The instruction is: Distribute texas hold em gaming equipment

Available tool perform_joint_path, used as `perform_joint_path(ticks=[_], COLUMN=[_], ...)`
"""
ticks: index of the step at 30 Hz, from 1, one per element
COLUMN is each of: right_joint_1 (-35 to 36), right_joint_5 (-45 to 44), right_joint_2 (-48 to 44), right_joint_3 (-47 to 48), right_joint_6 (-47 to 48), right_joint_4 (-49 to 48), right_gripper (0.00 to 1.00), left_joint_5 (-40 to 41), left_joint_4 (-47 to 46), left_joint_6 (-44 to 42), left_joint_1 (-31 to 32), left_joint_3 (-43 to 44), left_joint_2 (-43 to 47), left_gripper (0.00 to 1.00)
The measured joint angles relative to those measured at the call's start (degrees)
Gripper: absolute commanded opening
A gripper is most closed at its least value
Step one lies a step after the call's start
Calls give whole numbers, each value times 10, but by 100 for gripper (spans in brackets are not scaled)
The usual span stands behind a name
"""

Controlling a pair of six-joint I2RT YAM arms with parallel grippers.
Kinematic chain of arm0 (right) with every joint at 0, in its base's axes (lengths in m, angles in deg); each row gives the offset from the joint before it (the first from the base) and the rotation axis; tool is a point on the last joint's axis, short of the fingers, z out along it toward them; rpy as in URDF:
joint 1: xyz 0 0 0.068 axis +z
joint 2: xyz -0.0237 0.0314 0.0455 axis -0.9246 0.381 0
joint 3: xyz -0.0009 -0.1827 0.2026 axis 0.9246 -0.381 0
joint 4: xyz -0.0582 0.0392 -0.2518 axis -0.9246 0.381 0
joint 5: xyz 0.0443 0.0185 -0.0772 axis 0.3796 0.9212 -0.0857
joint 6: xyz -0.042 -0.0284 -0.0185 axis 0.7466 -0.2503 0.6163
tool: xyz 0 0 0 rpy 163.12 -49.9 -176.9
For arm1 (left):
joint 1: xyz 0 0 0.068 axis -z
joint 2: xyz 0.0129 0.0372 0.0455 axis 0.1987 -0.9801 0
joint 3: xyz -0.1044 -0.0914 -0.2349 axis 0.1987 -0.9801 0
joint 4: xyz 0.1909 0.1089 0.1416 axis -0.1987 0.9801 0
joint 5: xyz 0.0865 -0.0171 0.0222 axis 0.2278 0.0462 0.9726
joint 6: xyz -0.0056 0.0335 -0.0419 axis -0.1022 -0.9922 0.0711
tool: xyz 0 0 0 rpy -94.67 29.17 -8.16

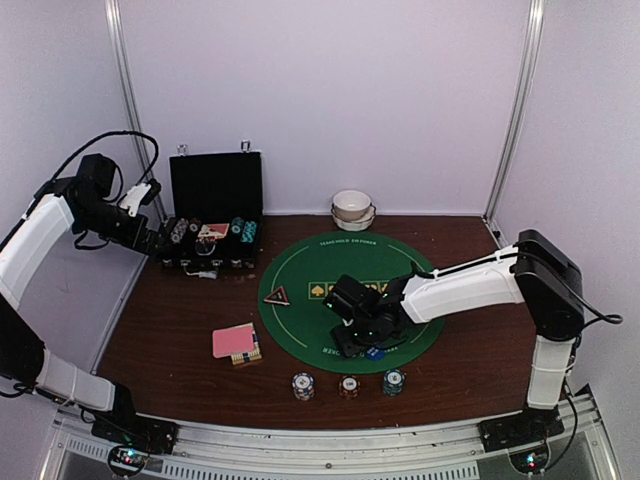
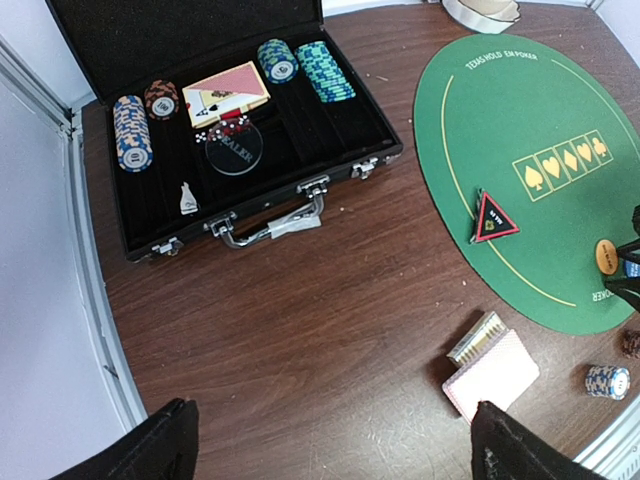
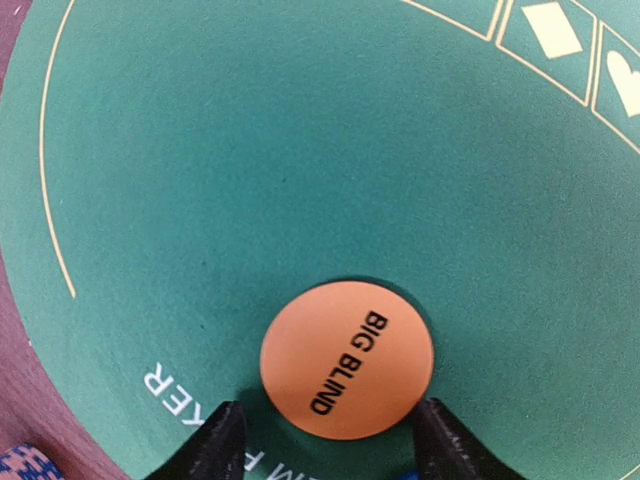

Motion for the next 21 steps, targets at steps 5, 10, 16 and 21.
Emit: perform_joint_path(ticks=[5, 10, 16, 21], right_joint_1=[0, -5, -31, -69], right_joint_5=[-4, -10, -22, -28], right_joint_2=[14, 26, 51, 83], right_joint_3=[17, 36, 70, 116], right_joint_6=[-1, -6, -10, -2], right_joint_4=[5, 15, 16, 19], right_gripper=[49, 42, 39, 38], left_joint_5=[0, 0, 0, 0], left_joint_4=[1, 1, 2, 6], left_joint_6=[0, 0, 0, 0], left_joint_1=[0, 0, 0, 0], left_joint_3=[2, 7, 7, 7], left_joint_2=[0, 2, 4, 5], left_gripper=[97, 98, 98, 98])
